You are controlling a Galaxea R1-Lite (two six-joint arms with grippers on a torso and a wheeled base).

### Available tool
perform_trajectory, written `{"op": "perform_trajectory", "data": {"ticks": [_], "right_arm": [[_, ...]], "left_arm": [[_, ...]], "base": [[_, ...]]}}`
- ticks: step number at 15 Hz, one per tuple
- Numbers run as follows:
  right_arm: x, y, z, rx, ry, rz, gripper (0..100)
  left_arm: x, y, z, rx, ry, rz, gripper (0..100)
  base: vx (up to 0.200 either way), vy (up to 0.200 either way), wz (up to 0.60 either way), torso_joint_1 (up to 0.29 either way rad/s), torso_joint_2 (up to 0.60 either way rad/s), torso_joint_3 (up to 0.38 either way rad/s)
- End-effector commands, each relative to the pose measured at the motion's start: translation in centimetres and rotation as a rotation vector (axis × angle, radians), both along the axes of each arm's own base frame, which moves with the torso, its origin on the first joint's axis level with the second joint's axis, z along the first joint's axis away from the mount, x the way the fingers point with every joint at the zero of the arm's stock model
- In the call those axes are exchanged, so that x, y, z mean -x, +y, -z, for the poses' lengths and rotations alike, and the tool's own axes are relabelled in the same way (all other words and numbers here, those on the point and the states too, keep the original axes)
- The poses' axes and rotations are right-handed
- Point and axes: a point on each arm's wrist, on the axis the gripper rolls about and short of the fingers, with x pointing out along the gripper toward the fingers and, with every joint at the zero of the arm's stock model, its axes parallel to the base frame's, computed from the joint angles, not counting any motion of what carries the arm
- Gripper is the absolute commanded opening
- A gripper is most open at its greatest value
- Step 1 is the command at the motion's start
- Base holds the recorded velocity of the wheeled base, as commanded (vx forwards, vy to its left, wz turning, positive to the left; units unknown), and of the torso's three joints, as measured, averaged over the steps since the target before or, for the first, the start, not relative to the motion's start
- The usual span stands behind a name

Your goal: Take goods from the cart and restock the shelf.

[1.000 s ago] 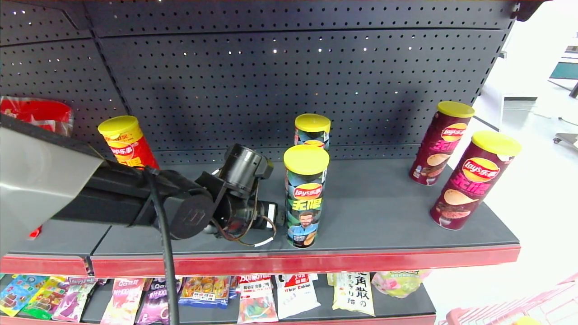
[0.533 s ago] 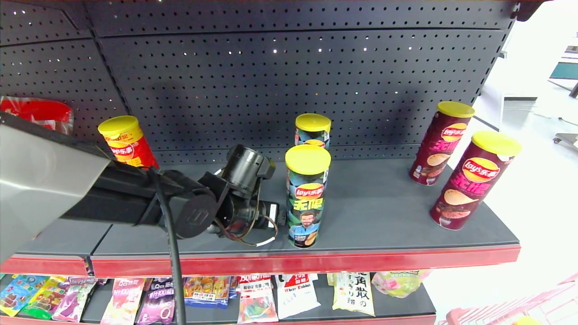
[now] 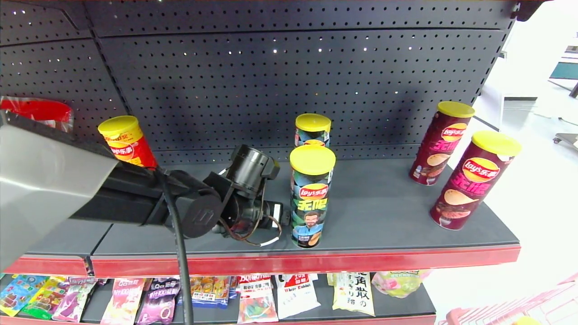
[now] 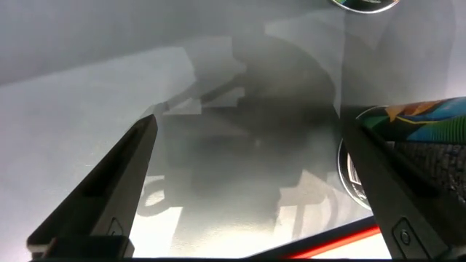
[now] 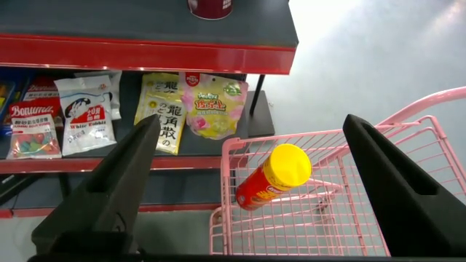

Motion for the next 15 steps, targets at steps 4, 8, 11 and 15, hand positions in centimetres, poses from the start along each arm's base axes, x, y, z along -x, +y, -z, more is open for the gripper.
{"op": "perform_trajectory", "data": {"ticks": [4,8,11,15], "right_arm": [[0.0,0.0,0.0,0.001,0.004,-0.002,100],[-0.2,0.0,0.3,0.007,0.02,0.0,100],[-1.3,0.1,-0.5,0.003,0.052,-0.027,100],[-3.0,0.3,-2.4,-0.009,0.078,-0.053,100]], "left_arm": [[0.8,1.3,-1.6,0.008,-0.025,-0.018,100],[8.8,9.1,-9.6,-0.092,-0.074,-0.024,100],[16.0,14.4,-12.2,-0.079,-0.104,-0.056,100],[26.0,20.7,-10.8,-0.134,-0.058,-0.058,100]], "base": [[0.0,0.0,0.0,0.0,0.0,0.0],[0.0,0.0,0.0,0.0,0.0,0.0],[0.0,0.0,0.0,0.0,0.0,0.0],[0.0,0.0,0.0,0.0,0.0,0.0]]}}
